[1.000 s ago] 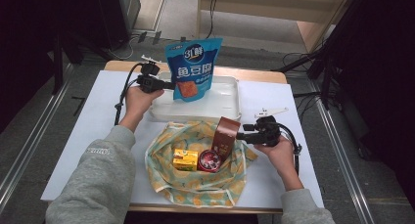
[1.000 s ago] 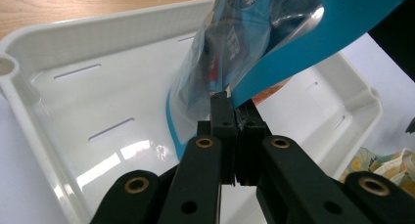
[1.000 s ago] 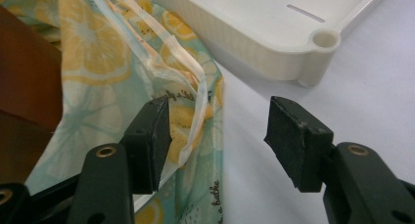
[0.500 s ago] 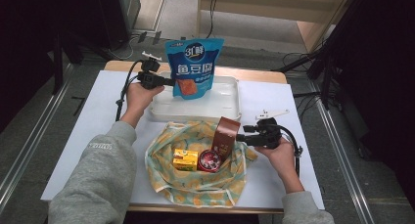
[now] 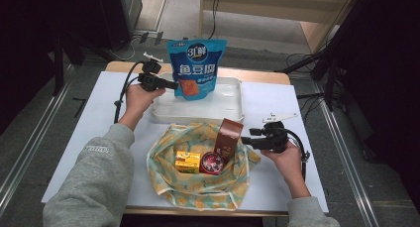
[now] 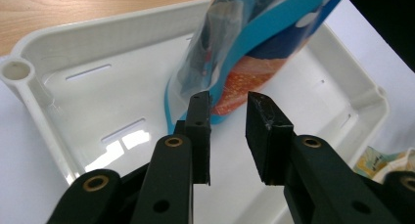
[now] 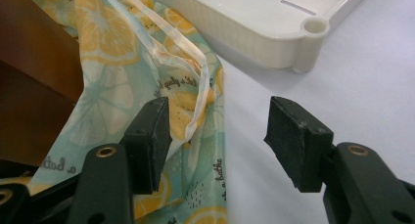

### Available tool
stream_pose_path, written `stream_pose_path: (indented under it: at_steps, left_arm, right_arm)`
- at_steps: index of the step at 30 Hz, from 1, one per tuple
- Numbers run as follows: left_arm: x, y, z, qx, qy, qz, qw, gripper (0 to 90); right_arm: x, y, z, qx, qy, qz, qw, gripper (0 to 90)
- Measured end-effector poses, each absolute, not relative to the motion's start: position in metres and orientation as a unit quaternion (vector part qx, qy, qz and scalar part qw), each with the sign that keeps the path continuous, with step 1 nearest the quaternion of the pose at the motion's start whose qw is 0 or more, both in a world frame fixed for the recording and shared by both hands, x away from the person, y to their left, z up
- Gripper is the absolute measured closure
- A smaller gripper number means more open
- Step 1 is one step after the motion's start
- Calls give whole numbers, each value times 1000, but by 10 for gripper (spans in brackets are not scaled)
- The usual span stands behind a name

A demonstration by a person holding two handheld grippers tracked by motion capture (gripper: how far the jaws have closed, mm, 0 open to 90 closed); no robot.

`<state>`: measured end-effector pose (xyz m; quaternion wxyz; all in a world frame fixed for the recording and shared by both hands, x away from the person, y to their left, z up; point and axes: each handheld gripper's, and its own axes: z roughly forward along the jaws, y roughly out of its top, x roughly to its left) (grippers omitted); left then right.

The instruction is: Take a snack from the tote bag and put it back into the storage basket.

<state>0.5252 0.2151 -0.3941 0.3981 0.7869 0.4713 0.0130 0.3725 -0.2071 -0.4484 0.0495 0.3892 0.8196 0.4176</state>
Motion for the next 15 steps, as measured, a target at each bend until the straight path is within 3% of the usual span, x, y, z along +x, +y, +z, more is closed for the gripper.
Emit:
stream_pose_path:
  at_steps: [5, 15]
  left_arm:
    - [518, 223, -390, 781, 472, 11, 409, 646]
    - [501, 228, -388, 795, 456, 4, 400, 600]
  right_arm:
    - [373, -206, -449, 391, 821, 414, 47, 430]
    - [373, -206, -450, 389, 822, 414, 49, 430]
